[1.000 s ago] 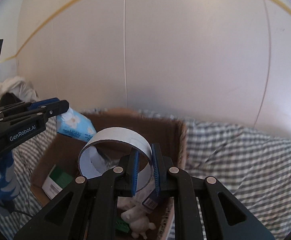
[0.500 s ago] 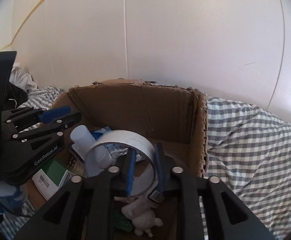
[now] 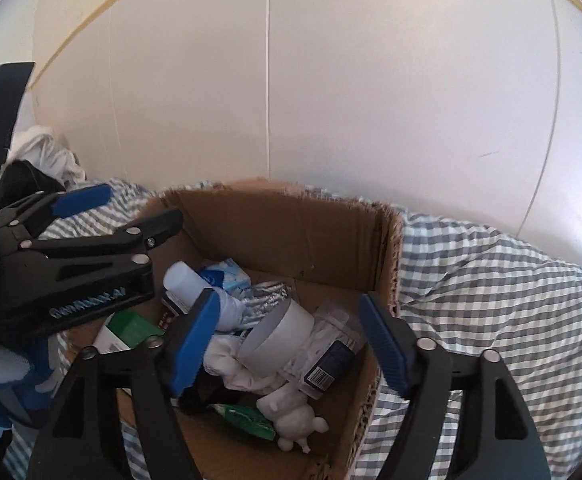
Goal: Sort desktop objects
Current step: 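Open both tools to drop tissue pack and tape roll into box, then withdraw both tools from the box toward the remaining items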
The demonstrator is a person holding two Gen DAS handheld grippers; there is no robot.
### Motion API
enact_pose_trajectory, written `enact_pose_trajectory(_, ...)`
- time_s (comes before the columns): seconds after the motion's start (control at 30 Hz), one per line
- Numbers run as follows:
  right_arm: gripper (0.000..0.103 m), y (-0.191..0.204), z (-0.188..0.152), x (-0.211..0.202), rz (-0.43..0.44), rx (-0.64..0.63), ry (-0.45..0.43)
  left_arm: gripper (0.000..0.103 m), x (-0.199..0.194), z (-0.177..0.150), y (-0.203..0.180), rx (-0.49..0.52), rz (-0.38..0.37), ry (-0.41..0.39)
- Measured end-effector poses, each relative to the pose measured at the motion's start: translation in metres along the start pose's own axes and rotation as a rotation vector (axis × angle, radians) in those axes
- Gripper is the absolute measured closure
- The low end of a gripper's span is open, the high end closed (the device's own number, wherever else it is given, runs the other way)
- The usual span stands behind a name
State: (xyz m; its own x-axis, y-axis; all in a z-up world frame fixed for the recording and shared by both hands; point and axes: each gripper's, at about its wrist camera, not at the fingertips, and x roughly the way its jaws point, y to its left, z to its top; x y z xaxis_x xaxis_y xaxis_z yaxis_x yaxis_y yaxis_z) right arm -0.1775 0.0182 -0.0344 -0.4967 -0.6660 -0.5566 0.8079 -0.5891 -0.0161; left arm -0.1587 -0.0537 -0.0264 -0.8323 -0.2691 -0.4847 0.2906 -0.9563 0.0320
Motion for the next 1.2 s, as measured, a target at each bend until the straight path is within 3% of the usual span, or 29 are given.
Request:
enact_pose_trajectory(0.07,0.014,0.0,0.004,-0.011,-0.003,0.012,-0.033,0.0,-0.014,0.006,0.007,-0.042,0.008,-0.027)
enact_pose_trajectory(0.23,0.0,-0.001,0.009,-0.048,-0.063,0.034,-0.174,0.0,-0.037,0.018,0.028,-0.149,0.0,-0.057)
enact_pose_trajectory(0.33,0.0,-0.002,0.008,-0.071,-0.08,0.042,-0.245,0.0,-0.05,0.019,0.029,-0.143,0.01,-0.086)
enact_pose_trajectory(0.73,0.0,0.005,0.004,-0.119,-0.072,0.003,-0.299,0.0,-0.101,0.008,-0.005,0.024,0.116,-0.144)
enact_pose_trajectory(0.9,0.0,0.012,-0.009,-0.137,-0.151,-0.084,-0.346,0.0,-0.113,-0.003,-0.007,0.019,0.173,-0.139)
enact_pose_trajectory(1.2,0.0,0.009,-0.038,-0.153,-0.113,-0.074,-0.296,0.0,-0.148,-0.028,-0.01,0.055,0.227,-0.163)
